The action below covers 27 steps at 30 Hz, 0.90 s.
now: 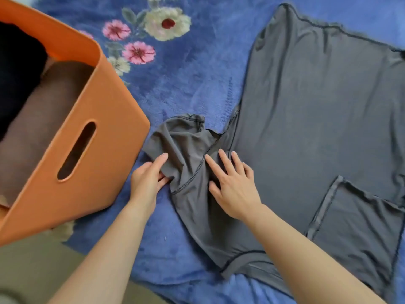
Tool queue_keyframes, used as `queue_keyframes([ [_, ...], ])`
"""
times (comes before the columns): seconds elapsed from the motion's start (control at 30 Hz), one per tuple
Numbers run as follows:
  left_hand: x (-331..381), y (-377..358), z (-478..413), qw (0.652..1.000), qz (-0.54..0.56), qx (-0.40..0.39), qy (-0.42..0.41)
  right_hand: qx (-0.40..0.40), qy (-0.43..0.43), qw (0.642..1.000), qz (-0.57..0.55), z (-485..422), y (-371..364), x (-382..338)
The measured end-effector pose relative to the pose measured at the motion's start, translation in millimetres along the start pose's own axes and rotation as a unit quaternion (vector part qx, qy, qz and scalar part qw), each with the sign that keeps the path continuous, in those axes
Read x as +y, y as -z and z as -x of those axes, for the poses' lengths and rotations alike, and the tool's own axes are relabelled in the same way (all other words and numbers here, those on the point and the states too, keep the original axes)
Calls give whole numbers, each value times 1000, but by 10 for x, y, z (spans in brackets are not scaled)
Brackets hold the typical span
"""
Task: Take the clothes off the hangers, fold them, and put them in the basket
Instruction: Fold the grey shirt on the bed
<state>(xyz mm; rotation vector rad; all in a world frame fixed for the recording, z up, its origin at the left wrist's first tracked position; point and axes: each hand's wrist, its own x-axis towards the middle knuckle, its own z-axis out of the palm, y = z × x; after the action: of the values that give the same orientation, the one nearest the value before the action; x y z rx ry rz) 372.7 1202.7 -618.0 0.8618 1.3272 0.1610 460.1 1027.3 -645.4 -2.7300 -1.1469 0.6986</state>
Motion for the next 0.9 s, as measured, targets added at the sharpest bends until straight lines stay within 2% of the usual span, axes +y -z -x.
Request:
queue_keyframes([
  [0.07,127,-51,-43,999,25,-39,28,4,-18,1000,-2,-61,-3,-10],
  [0.13,295,-101,2,991,98,-82,44,28,-53,998,-15,-92,45,-16],
  [0.2,472,-91,92,978,173,-111,24,28,-68,997,3,-126,78,-31],
  [0.3,582,-50,238,959,234,-155,-32,-8,-41,999,2,-142,73,-62],
  [0.5,489,-113,386,935,316,-62,-150,-28,-24,999,-31,-141,155,-32],
  [0.57,414,-127,454,936,250,-19,-248,-43,-29,995,-85,-150,231,0],
  [0.63,286,-183,519,928,76,-19,-365,-40,-61,972,-224,-191,347,30],
  [0.67,206,-247,557,911,-14,-52,-409,-28,-91,935,-343,-215,435,41],
  [0.7,127,-336,595,881,-100,-98,-453,-3,-130,867,-482,-240,521,75],
  [0.73,30,-430,608,831,-184,-147,-504,28,-183,777,-602,-245,612,131],
  [0.8,-204,-598,587,681,-357,-269,-580,52,-287,593,-751,-185,743,290],
  [0.83,-346,-636,555,605,-442,-315,-582,52,-326,529,-782,-128,757,393],
  [0.87,-480,-637,533,544,-517,-333,-571,48,-356,499,-788,-60,740,491],
  [0.9,-604,-597,524,506,-567,-333,-558,37,-370,486,-791,16,710,573],
])
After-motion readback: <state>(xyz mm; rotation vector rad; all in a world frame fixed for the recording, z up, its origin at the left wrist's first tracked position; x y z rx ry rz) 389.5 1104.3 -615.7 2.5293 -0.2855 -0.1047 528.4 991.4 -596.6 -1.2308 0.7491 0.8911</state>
